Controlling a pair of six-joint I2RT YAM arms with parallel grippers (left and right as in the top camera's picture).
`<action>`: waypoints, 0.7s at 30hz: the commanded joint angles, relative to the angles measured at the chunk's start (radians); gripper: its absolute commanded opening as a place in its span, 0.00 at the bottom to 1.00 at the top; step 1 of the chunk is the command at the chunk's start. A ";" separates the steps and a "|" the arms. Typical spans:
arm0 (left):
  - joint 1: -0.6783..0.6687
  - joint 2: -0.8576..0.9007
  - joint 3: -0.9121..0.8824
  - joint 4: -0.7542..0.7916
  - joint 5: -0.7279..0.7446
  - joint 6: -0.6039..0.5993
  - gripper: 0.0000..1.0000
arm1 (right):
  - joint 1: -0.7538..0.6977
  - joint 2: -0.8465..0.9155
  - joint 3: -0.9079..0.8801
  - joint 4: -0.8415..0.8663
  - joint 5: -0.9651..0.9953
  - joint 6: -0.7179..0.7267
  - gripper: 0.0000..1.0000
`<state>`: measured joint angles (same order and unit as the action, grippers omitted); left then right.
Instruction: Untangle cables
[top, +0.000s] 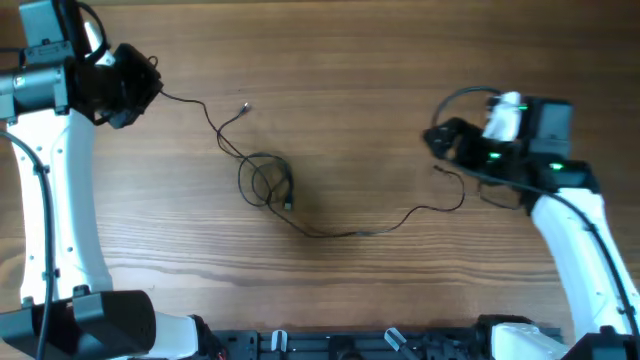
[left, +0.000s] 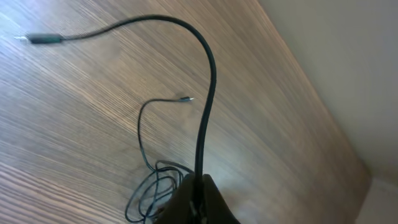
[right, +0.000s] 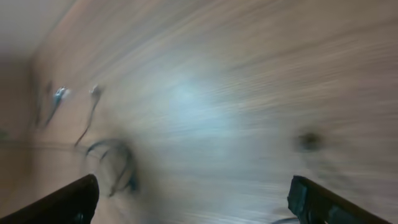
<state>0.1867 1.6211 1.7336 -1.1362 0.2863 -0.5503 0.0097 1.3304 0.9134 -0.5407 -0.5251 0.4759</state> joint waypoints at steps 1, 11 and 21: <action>-0.015 -0.019 0.000 0.003 0.013 0.019 0.04 | 0.214 0.061 -0.002 0.090 -0.039 0.116 1.00; -0.015 -0.019 0.000 0.003 0.013 0.019 0.04 | 0.758 0.417 0.026 0.436 0.216 -0.566 0.98; -0.015 -0.019 0.000 0.001 0.021 -0.011 0.04 | 0.958 0.577 0.185 0.348 0.500 -0.724 0.85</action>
<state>0.1745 1.6211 1.7336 -1.1366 0.2871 -0.5560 0.9691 1.8404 1.0386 -0.1783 -0.1104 -0.2150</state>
